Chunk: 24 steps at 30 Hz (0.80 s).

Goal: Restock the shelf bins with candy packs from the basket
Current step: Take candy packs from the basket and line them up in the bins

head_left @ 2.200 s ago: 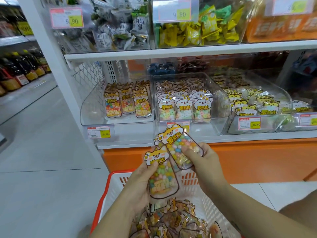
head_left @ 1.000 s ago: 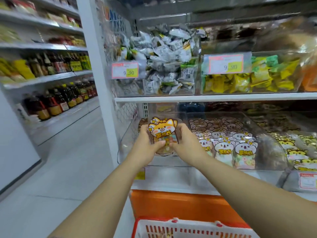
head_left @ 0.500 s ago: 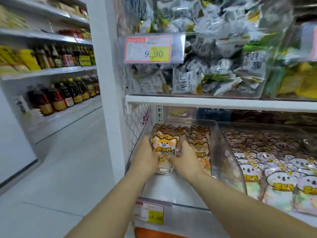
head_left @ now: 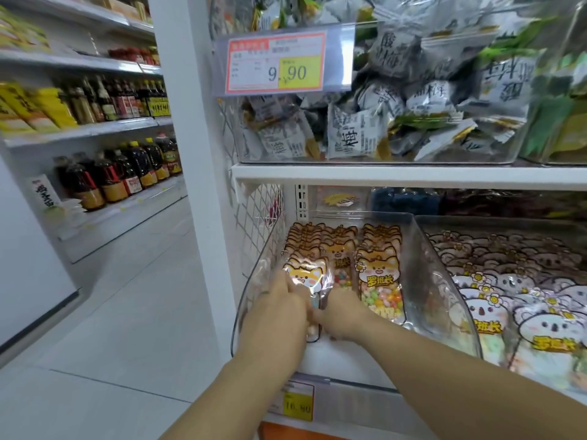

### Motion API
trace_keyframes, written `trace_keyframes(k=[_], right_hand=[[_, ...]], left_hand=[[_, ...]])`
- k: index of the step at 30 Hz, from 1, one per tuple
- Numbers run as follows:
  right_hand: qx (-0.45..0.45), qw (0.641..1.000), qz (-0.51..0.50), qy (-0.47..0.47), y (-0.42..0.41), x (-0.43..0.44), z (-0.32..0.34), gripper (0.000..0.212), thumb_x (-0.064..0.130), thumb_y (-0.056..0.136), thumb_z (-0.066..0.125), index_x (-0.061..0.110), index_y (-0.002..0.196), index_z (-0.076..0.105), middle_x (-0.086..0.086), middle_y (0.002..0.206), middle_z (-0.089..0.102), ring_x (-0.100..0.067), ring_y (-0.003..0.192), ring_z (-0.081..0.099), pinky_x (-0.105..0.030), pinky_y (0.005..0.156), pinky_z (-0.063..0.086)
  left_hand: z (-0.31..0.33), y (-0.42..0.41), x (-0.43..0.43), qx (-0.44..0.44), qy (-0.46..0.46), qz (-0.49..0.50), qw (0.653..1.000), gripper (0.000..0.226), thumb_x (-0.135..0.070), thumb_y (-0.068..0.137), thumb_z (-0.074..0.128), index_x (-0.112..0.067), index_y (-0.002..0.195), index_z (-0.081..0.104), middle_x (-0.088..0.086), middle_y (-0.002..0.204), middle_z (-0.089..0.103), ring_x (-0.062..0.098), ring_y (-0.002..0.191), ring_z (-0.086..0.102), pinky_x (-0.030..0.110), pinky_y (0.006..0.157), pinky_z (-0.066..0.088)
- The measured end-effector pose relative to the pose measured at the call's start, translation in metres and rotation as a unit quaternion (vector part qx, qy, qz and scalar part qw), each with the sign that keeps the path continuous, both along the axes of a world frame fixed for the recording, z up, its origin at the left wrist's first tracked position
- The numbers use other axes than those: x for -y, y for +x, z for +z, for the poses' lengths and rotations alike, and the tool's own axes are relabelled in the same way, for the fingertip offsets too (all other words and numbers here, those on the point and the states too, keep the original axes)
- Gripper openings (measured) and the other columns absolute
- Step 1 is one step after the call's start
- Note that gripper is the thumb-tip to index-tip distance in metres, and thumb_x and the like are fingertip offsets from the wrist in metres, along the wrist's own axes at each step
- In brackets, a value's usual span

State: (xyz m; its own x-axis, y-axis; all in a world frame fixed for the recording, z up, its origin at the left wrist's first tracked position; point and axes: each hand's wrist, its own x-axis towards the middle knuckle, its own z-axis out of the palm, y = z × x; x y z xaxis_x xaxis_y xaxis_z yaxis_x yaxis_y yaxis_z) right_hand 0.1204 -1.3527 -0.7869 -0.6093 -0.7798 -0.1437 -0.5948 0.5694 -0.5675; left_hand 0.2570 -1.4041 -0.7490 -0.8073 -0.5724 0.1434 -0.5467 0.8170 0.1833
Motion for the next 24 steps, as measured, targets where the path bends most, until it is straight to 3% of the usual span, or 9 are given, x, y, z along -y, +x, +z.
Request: trace_keyframes(k=[2,4,6,8,11,16,19,21,24], right_hand=[[0.000,0.999,0.033,-0.006,0.000,-0.006,0.004,0.047,0.028,0.095,0.062,0.022,0.054,0.039,0.004,0.057,0.042,-0.013,0.054,0.042,-0.020,0.046,0.027],[0.007,0.998,0.063,-0.002,0.000,-0.013,0.011,0.039,0.024,0.095,0.063,0.024,0.062,0.042,0.007,0.064,0.045,-0.009,0.060,0.044,-0.017,0.051,0.031],[-0.009,0.997,0.074,0.004,-0.004,-0.016,0.016,0.022,0.028,0.093,0.065,0.017,0.076,0.056,0.001,0.077,0.057,-0.009,0.069,0.052,-0.021,0.063,0.044],[-0.056,0.997,0.051,0.029,-0.010,-0.017,0.017,0.026,0.031,0.090,0.067,0.008,0.100,0.067,-0.009,0.099,0.068,-0.021,0.089,0.063,-0.033,0.081,0.055],[-0.144,0.987,-0.002,0.075,-0.013,-0.022,0.015,0.032,0.019,0.089,0.061,0.011,0.120,0.060,-0.009,0.120,0.063,-0.028,0.110,0.061,-0.038,0.090,0.053],[-0.173,0.981,-0.039,0.083,-0.011,-0.022,0.011,0.028,0.013,0.087,0.057,0.016,0.115,0.058,-0.005,0.116,0.061,-0.028,0.109,0.061,-0.036,0.084,0.050],[-0.117,0.992,-0.026,0.039,-0.016,-0.025,0.014,0.009,0.009,0.082,0.057,0.016,0.086,0.058,-0.004,0.087,0.060,-0.025,0.084,0.061,-0.028,0.065,0.051],[-0.056,0.998,0.025,0.031,-0.012,-0.026,0.017,0.012,0.008,0.083,0.057,0.014,0.073,0.054,-0.005,0.075,0.057,-0.024,0.072,0.059,-0.028,0.055,0.045],[-0.010,0.997,0.075,0.018,-0.006,-0.024,0.016,0.007,0.009,0.087,0.056,0.009,0.091,0.061,-0.004,0.079,0.060,-0.021,0.073,0.058,-0.026,0.055,0.042]], left_hand=[[-0.001,-0.008,0.007,0.107,0.070,-0.035,0.991,0.023,-0.014,0.097,0.055,-0.019,0.118,0.065,0.005,0.122,0.052,0.029,0.116,0.057,0.032,0.092,0.048],[-0.001,-0.017,0.011,0.197,0.108,-0.055,0.973,0.026,-0.013,0.100,0.052,-0.019,0.121,0.064,0.004,0.109,0.057,0.030,0.123,0.057,0.028,0.088,0.044],[0.000,-0.025,0.012,0.279,0.104,-0.066,0.952,0.041,-0.007,0.098,0.052,-0.024,0.135,0.059,0.004,0.126,0.056,0.029,0.132,0.051,0.029,0.098,0.044],[-0.002,-0.030,0.011,0.326,0.064,-0.068,0.941,0.055,-0.005,0.098,0.051,-0.024,0.150,0.046,0.009,0.151,0.043,0.031,0.138,0.044,0.036,0.111,0.041],[-0.008,-0.028,0.010,0.320,0.032,-0.076,0.944,0.054,-0.007,0.100,0.043,-0.028,0.150,0.045,0.013,0.155,0.037,0.036,0.140,0.039,0.043,0.113,0.039],[-0.001,-0.023,0.005,0.291,0.065,-0.101,0.949,0.061,-0.009,0.100,0.040,-0.041,0.151,0.037,0.014,0.155,0.036,0.038,0.137,0.040,0.040,0.107,0.040],[0.000,-0.021,0.003,0.304,0.058,-0.099,0.946,0.064,-0.017,0.101,0.042,-0.047,0.155,0.024,0.013,0.156,0.034,0.035,0.139,0.038,0.040,0.108,0.039],[-0.005,-0.022,0.003,0.306,0.044,-0.101,0.946,0.062,-0.019,0.100,0.045,-0.045,0.154,0.027,0.013,0.149,0.042,0.034,0.135,0.043,0.042,0.104,0.042],[-0.013,-0.024,0.007,0.305,0.035,-0.088,0.948,0.052,-0.022,0.098,0.049,-0.030,0.149,0.042,0.013,0.140,0.051,0.033,0.128,0.049,0.042,0.100,0.045]])
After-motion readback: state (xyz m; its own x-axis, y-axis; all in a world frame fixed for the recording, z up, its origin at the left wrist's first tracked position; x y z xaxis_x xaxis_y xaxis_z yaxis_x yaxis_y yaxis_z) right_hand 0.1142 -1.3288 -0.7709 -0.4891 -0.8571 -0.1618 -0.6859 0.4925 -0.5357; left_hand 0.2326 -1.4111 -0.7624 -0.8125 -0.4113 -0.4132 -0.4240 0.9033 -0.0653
